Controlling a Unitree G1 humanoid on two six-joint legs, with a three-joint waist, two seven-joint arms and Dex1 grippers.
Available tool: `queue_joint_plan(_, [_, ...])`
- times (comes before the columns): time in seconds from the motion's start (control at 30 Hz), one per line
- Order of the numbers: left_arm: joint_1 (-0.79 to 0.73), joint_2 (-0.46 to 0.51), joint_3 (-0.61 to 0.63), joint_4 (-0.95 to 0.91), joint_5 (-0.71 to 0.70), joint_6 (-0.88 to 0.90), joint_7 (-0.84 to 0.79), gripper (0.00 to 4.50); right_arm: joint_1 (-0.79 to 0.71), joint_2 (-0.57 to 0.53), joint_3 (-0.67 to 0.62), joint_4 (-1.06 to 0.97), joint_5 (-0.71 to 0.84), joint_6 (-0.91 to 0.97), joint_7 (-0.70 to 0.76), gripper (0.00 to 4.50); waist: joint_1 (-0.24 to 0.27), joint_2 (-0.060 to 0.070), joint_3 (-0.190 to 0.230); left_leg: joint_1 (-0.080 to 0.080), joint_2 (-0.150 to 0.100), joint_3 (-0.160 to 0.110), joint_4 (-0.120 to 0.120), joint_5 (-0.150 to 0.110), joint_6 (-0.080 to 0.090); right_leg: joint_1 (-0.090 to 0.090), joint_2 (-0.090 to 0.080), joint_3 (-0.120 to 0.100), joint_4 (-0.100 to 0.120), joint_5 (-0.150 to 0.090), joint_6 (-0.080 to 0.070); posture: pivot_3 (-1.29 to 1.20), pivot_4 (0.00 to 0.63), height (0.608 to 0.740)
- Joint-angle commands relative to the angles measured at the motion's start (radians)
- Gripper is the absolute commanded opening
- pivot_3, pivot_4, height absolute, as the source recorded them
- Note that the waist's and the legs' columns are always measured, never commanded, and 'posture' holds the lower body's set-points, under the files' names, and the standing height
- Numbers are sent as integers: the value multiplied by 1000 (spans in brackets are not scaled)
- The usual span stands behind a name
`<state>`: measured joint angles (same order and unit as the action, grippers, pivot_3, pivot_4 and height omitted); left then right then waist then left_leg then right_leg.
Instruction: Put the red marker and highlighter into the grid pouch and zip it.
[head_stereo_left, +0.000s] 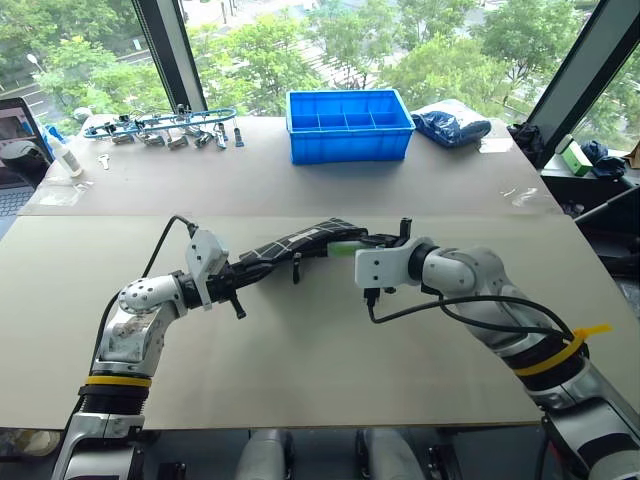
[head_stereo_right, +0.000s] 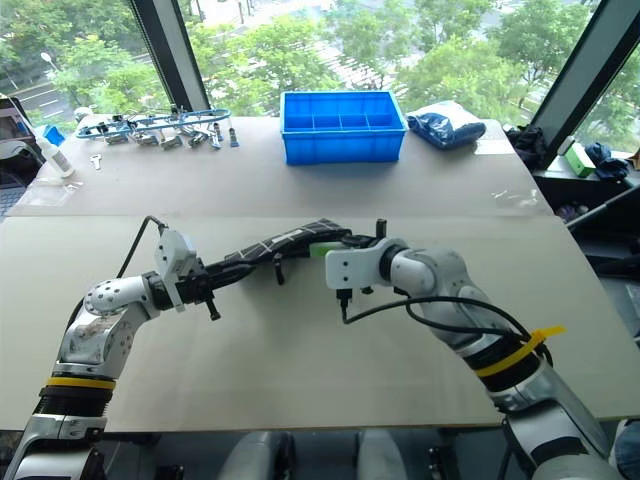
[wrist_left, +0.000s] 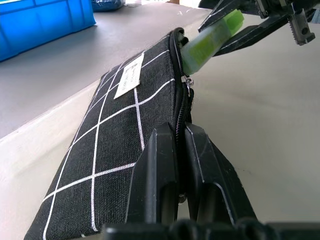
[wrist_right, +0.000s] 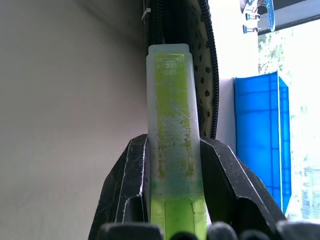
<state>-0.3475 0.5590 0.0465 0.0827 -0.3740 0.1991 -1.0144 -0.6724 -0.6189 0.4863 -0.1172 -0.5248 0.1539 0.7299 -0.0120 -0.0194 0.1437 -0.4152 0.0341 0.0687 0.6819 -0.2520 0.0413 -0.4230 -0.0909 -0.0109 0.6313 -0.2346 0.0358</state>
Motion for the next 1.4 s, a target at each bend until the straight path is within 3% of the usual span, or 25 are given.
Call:
queue_joint_plan(0.03, [-23,7,5,-27,-9,-8,-8,0,-39,29,6,13,-24,-38,8,1034,0,0,0,0,0,0,0,0,0,0,0,0,0,0,0,0,150,740])
queue_joint_plan(0.7, [-33,11,-1,-40,-11,16,-11,0,-155,67,14,198,-85,-224,-1,1034,-1,0,0,0,0,1,0,0,0,0,0,0,1,0,0,0,150,740])
queue_joint_plan(0.9, [-44,0,-8,-33,-13,15,-18,0,-146,178,57,271,-89,-365,-118,1034,-3,0,0,0,0,1,0,1,-1,0,0,0,1,0,0,0,150,740])
queue_joint_plan(1.17, [-53,-11,-9,-34,-18,17,-19,0,-161,196,107,462,-126,-633,-258,1034,-1,0,0,0,0,3,0,1,-2,0,-1,0,1,0,0,0,150,740])
queue_joint_plan(1.33, [-40,-12,1,-49,-29,18,-17,0,-151,194,79,545,-79,-678,-247,1034,-4,0,0,0,0,5,0,1,-2,0,0,0,1,0,0,0,150,740])
queue_joint_plan(1.4, [-33,-13,1,-52,-29,15,-17,0,-139,196,50,545,-19,-666,-211,1833,-4,0,0,0,0,5,0,1,-2,0,0,0,1,0,0,0,150,740])
